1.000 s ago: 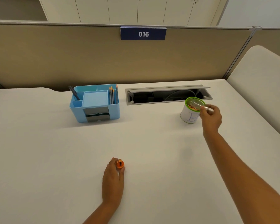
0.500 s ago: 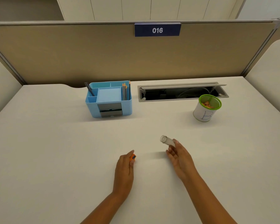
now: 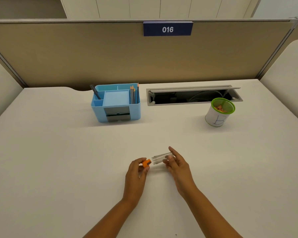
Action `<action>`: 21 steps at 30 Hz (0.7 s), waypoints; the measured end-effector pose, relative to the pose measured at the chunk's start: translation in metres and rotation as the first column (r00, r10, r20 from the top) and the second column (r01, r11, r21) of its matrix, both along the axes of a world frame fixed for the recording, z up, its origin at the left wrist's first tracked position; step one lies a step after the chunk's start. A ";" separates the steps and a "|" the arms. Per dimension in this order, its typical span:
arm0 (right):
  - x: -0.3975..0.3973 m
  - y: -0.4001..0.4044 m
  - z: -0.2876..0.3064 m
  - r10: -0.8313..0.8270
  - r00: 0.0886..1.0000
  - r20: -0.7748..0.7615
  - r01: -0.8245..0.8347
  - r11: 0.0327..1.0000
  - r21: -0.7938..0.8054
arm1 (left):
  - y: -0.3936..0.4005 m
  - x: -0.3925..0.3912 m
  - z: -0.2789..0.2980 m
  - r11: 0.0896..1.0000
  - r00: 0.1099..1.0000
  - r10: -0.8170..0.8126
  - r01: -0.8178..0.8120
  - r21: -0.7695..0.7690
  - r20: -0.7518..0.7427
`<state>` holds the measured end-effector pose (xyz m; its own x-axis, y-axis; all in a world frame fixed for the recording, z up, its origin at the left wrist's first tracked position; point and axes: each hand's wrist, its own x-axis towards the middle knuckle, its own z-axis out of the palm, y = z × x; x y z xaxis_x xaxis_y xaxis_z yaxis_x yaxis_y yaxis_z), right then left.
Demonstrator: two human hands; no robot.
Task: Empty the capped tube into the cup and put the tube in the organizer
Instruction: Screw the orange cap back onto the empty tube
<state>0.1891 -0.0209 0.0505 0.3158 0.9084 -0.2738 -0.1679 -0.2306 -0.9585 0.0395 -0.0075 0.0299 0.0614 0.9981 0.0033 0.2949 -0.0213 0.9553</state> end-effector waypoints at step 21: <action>-0.006 -0.006 -0.003 0.122 0.979 0.164 -0.127 0.992 0.021 | 0.011 -0.007 0.003 0.964 0.979 -0.024 0.077 -0.255 0.204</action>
<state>0.1830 -0.0272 0.0470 0.2373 0.9508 -0.1992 0.0180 -0.2093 -0.9777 0.0327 0.0037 0.0332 0.1360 0.9615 -0.2387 0.1045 0.2256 0.9686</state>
